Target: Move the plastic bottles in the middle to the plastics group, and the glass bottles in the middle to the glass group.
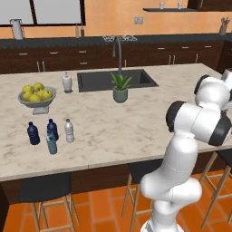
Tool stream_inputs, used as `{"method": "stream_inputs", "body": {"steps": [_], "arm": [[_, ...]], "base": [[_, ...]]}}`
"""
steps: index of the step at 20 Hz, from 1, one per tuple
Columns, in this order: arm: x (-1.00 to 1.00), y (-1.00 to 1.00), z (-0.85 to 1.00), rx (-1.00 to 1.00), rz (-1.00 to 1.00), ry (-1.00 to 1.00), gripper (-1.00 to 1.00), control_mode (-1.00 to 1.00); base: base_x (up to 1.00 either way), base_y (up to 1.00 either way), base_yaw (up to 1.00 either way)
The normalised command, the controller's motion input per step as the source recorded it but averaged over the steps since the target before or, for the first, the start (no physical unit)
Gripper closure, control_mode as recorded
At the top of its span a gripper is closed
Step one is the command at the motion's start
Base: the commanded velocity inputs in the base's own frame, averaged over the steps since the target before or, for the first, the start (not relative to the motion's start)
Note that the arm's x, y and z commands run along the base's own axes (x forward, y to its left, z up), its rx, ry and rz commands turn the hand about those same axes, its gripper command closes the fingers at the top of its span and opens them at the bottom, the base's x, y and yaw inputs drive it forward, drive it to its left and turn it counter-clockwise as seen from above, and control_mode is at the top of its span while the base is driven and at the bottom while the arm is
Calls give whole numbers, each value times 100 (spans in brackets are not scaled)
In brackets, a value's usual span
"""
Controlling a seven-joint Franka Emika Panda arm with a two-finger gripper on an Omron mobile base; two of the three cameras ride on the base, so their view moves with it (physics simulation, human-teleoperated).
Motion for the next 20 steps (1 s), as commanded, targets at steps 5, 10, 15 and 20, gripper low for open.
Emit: {"method": "stream_inputs", "body": {"steps": [5,10,15,20], "arm": [[-17,69,2,0,3,0,-100,-100],[-56,61,0,0,18,3,-100,-100],[-84,66,0,0,15,0,-100,-100],[-85,56,0,0,19,0,-100,-100]], "base": [[0,0,0],[0,0,0],[0,0,0],[0,0,0]]}}
